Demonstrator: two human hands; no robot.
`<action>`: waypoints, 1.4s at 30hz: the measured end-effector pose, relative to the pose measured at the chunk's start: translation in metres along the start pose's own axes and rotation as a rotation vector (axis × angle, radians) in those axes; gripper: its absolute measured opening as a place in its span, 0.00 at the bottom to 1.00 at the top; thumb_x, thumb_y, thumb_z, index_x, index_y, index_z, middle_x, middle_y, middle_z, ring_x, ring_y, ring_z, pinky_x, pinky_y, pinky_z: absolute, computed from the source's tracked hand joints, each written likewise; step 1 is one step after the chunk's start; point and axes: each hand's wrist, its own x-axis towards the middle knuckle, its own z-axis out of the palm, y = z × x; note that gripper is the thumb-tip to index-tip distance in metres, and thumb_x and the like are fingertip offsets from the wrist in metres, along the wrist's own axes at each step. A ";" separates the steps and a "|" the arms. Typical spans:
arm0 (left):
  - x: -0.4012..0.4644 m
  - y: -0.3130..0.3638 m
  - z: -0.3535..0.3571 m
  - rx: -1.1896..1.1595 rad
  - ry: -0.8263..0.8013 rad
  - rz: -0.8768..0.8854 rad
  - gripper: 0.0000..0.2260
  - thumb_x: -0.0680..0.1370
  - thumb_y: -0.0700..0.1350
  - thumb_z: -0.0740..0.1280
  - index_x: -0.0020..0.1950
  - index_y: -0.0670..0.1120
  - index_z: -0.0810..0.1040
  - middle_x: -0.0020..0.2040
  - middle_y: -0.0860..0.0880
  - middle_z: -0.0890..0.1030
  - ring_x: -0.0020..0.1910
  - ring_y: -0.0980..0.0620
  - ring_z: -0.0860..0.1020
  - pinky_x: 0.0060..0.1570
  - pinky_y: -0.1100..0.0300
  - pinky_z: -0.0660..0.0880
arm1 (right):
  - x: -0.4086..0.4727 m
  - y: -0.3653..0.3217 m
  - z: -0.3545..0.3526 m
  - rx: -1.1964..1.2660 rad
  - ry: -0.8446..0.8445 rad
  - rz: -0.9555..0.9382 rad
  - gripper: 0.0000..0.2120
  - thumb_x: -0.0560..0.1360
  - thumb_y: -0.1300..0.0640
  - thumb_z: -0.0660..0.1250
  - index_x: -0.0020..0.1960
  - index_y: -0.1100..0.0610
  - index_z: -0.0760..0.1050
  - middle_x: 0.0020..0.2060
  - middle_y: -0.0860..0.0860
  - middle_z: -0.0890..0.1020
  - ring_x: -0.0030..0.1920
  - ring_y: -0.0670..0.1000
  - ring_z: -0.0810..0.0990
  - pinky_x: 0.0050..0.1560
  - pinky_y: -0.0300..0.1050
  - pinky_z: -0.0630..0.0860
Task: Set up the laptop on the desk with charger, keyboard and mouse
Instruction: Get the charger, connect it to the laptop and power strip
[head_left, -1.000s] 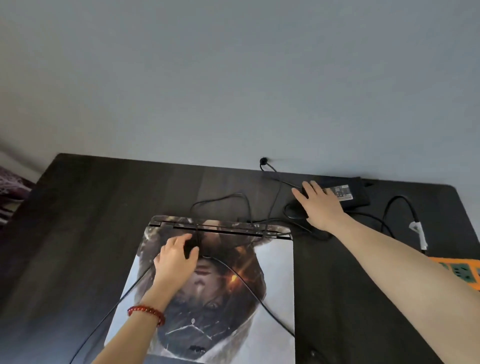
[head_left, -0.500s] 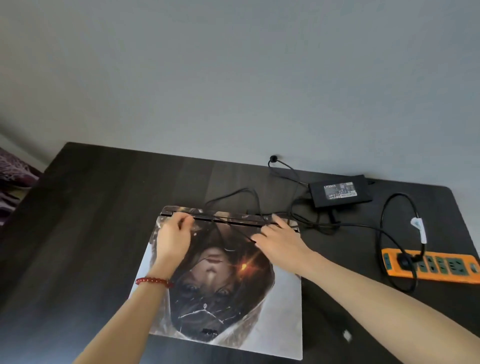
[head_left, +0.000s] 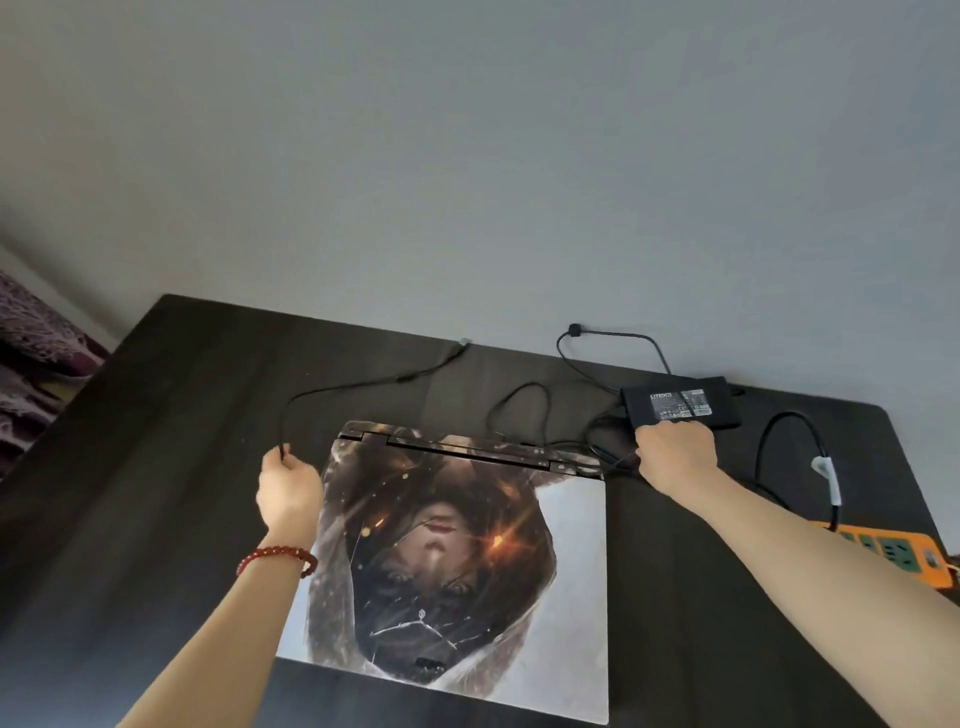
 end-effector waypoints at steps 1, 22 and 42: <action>-0.005 -0.002 0.003 0.123 0.011 -0.005 0.21 0.80 0.45 0.54 0.72 0.43 0.59 0.70 0.39 0.65 0.66 0.36 0.66 0.67 0.41 0.62 | 0.000 -0.002 0.000 0.017 -0.010 0.043 0.06 0.75 0.60 0.59 0.41 0.54 0.72 0.39 0.50 0.79 0.45 0.53 0.80 0.38 0.42 0.63; -0.053 -0.015 0.114 0.778 -0.429 0.801 0.24 0.80 0.55 0.53 0.75 0.52 0.53 0.77 0.50 0.51 0.76 0.49 0.42 0.72 0.45 0.40 | 0.054 -0.046 0.052 0.397 -0.065 -0.379 0.22 0.82 0.48 0.42 0.72 0.48 0.61 0.75 0.43 0.57 0.76 0.47 0.40 0.72 0.62 0.37; -0.171 -0.191 -0.156 0.224 -0.038 0.250 0.11 0.77 0.41 0.62 0.57 0.46 0.78 0.54 0.48 0.79 0.50 0.51 0.76 0.51 0.63 0.68 | -0.214 -0.225 0.018 0.825 -0.091 -0.626 0.16 0.80 0.57 0.54 0.65 0.52 0.72 0.61 0.47 0.77 0.61 0.49 0.75 0.62 0.44 0.70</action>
